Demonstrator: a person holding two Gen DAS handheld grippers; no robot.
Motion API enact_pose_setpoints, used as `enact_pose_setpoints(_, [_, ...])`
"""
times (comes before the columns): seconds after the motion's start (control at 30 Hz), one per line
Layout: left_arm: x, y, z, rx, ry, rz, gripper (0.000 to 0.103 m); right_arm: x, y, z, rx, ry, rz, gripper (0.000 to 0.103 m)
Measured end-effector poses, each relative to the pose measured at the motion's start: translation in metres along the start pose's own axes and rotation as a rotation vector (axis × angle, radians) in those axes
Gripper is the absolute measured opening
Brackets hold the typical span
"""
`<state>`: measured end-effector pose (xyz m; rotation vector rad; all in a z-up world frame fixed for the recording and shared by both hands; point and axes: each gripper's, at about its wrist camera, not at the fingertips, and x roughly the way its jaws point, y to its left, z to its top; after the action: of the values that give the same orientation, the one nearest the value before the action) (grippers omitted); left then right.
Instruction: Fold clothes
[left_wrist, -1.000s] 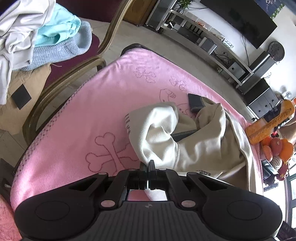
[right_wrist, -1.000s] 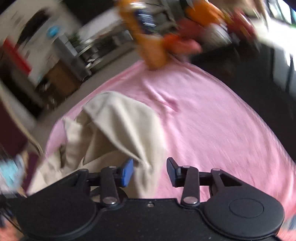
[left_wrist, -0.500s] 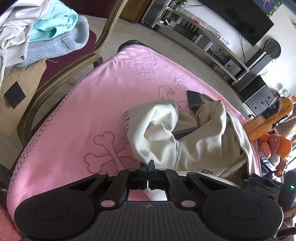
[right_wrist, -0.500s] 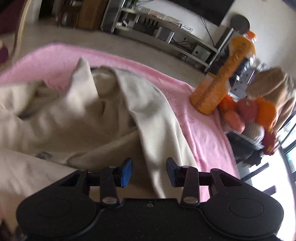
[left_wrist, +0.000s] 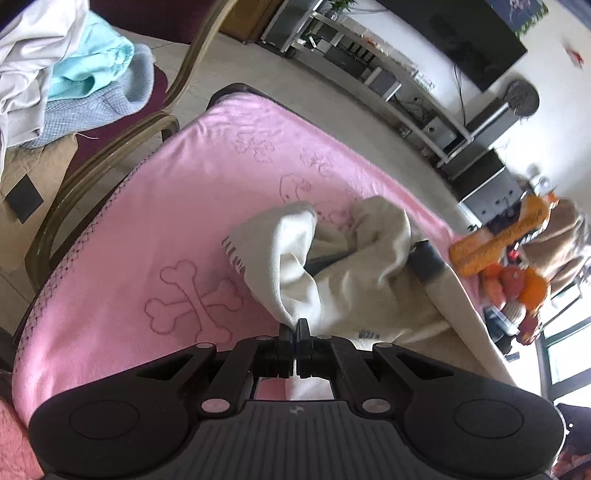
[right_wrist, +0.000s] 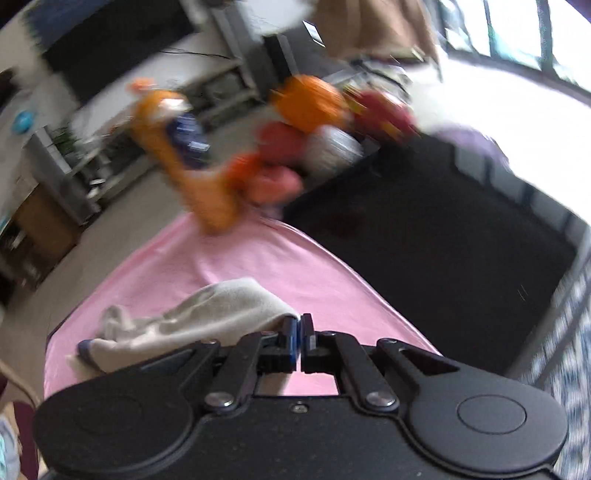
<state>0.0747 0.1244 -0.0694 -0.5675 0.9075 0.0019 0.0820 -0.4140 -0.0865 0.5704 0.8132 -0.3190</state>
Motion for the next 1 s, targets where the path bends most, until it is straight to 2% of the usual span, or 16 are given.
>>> enact_pose_setpoints(0.07, [0.006, -0.003, -0.005, 0.011, 0.012, 0.026, 0.0, 0.014, -0.029, -0.009, 0.071, 0.047, -0.004, 0.001])
enact_pose_setpoints(0.23, [0.019, 0.003, -0.004, 0.02, -0.021, 0.06, 0.0, 0.037, -0.06, -0.035, 0.154, 0.101, 0.033, 0.002])
enact_pose_setpoints(0.3, [0.022, 0.004, -0.003, 0.021, -0.036, 0.055, 0.0, 0.042, -0.064, -0.037, 0.173, 0.116, 0.066, 0.003])
enact_pose_setpoints(0.4, [0.025, 0.005, -0.003, 0.027, -0.049, 0.042, 0.0, 0.049, -0.071, -0.04, 0.21, 0.159, 0.148, 0.01])
enact_pose_setpoints(0.47, [0.026, 0.006, -0.004, 0.026, -0.05, 0.029, 0.0, 0.046, -0.071, -0.047, 0.223, 0.177, 0.199, 0.034])
enact_pose_setpoints(0.53, [0.027, 0.009, -0.004, 0.02, -0.048, 0.017, 0.0, 0.042, -0.073, -0.058, 0.233, 0.188, 0.25, 0.044])
enact_pose_setpoints(0.63, [0.028, 0.014, -0.003, 0.002, -0.048, -0.005, 0.0, 0.041, -0.067, -0.076, 0.218, 0.218, 0.317, 0.051])
enact_pose_setpoints(0.7, [0.029, 0.017, -0.003, -0.006, -0.044, -0.012, 0.0, 0.043, -0.055, -0.086, 0.156, 0.237, 0.332, 0.056])
enact_pose_setpoints(0.83, [0.032, 0.021, -0.002, -0.012, -0.046, -0.018, 0.0, 0.059, -0.025, -0.092, 0.014, 0.236, 0.301, 0.059])
enact_pose_setpoints(0.93, [0.034, 0.025, 0.001, -0.025, -0.059, -0.013, 0.0, 0.068, -0.018, -0.091, 0.017, 0.201, 0.316, 0.058])
enact_pose_setpoints(1.0, [0.034, 0.028, 0.003, -0.035, -0.072, 0.011, 0.0, 0.072, -0.02, -0.091, 0.053, 0.211, 0.347, 0.056])
